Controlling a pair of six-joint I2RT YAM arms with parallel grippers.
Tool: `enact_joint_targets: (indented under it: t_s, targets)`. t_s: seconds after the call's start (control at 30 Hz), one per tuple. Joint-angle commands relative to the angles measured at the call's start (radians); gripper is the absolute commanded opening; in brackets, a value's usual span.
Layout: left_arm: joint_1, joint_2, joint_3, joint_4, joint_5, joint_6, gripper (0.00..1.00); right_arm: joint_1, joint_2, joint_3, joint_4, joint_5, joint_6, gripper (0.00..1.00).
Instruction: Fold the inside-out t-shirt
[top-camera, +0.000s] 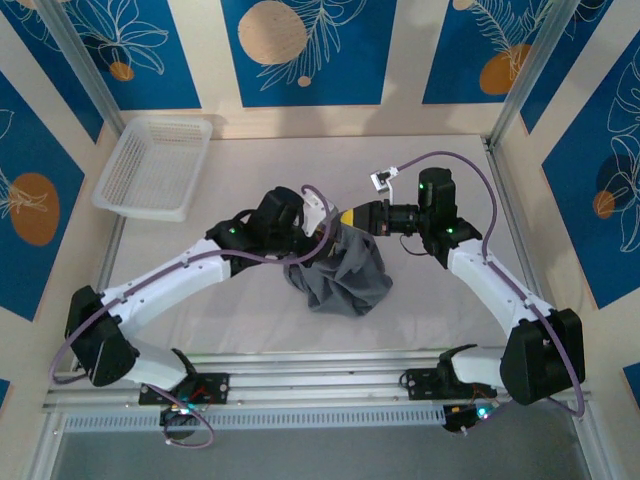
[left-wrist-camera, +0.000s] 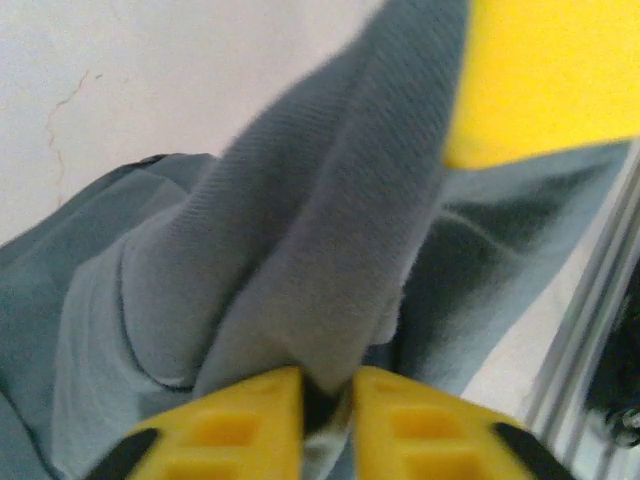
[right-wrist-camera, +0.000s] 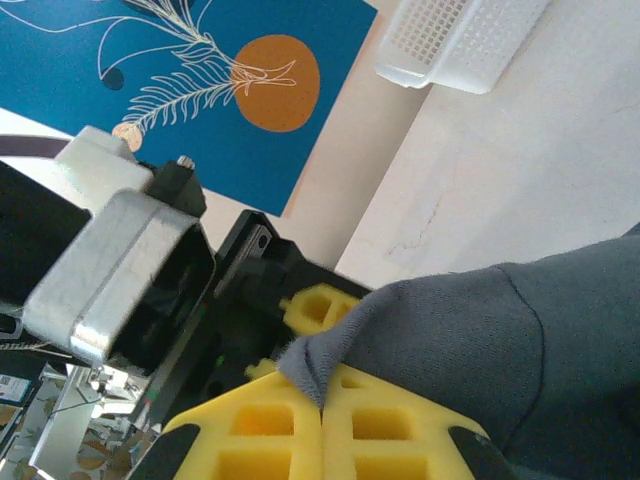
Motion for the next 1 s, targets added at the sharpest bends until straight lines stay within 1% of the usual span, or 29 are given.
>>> enact_joint_targets:
  t_s: [0.0, 0.07, 0.1, 0.23, 0.3, 0.37, 0.47, 0.5, 0.57, 0.6, 0.63, 0.67, 0.7, 0.73, 0.77, 0.83, 0.9, 0.97]
  targets:
    - [0.003, 0.012, 0.027, -0.037, 0.042, 0.016, 0.09, 0.003, 0.005, 0.032, -0.024, -0.004, 0.006, 0.00]
    - [0.003, 0.016, 0.028, -0.043, 0.063, 0.025, 0.01, -0.003, 0.009, 0.031, -0.025, 0.000, 0.013, 0.00]
    - [0.002, 0.017, 0.028, -0.048, 0.068, 0.026, 0.00, -0.006, 0.012, 0.031, -0.026, 0.000, 0.020, 0.00]
    - [0.008, 0.009, 0.026, -0.057, 0.073, 0.029, 0.00, -0.023, 0.019, 0.029, -0.026, 0.003, 0.034, 0.00]
    - [0.018, -0.014, 0.022, -0.041, 0.098, 0.013, 0.00, -0.035, 0.019, 0.022, -0.031, 0.019, 0.031, 0.00]
    - [0.035, -0.058, 0.011, 0.006, 0.154, -0.024, 0.00, -0.057, 0.020, 0.003, -0.047, 0.061, 0.023, 0.00]
    - [0.074, -0.158, -0.010, 0.126, 0.249, -0.099, 0.00, -0.122, 0.054, -0.057, -0.059, 0.118, 0.000, 0.00]
    - [0.087, -0.184, -0.015, 0.158, 0.271, -0.115, 0.00, -0.148, 0.083, -0.073, -0.045, 0.073, -0.007, 0.00]
    - [0.104, -0.200, -0.017, 0.189, 0.311, -0.136, 0.00, -0.174, 0.132, -0.078, -0.004, -0.084, 0.023, 0.00]
    - [0.106, -0.194, -0.017, 0.194, 0.329, -0.137, 0.00, -0.175, 0.146, -0.074, 0.015, -0.157, 0.051, 0.05]
    - [0.106, -0.183, -0.018, 0.192, 0.337, -0.137, 0.00, -0.173, 0.148, -0.070, 0.017, -0.197, 0.067, 0.10]
    - [0.106, -0.170, -0.024, 0.195, 0.344, -0.140, 0.00, -0.172, 0.137, -0.063, -0.007, -0.210, 0.063, 0.17]
    - [0.106, -0.159, -0.034, 0.202, 0.345, -0.148, 0.00, -0.175, 0.113, -0.056, -0.055, -0.189, 0.038, 0.24]
    - [0.106, -0.150, -0.046, 0.214, 0.343, -0.156, 0.00, -0.177, 0.085, -0.052, -0.107, -0.144, 0.013, 0.28]
    - [0.106, -0.143, -0.055, 0.226, 0.345, -0.165, 0.00, -0.182, 0.048, -0.054, -0.152, -0.083, -0.010, 0.28]
    - [0.107, -0.135, -0.069, 0.241, 0.347, -0.173, 0.00, -0.189, -0.035, -0.098, -0.132, -0.004, -0.008, 0.26]
    - [0.106, -0.133, -0.072, 0.240, 0.333, -0.171, 0.00, -0.186, -0.127, -0.179, -0.024, 0.050, 0.016, 0.10]
    - [0.104, -0.119, -0.054, 0.187, 0.307, -0.139, 0.00, -0.168, -0.190, -0.237, 0.044, 0.117, 0.013, 0.00]
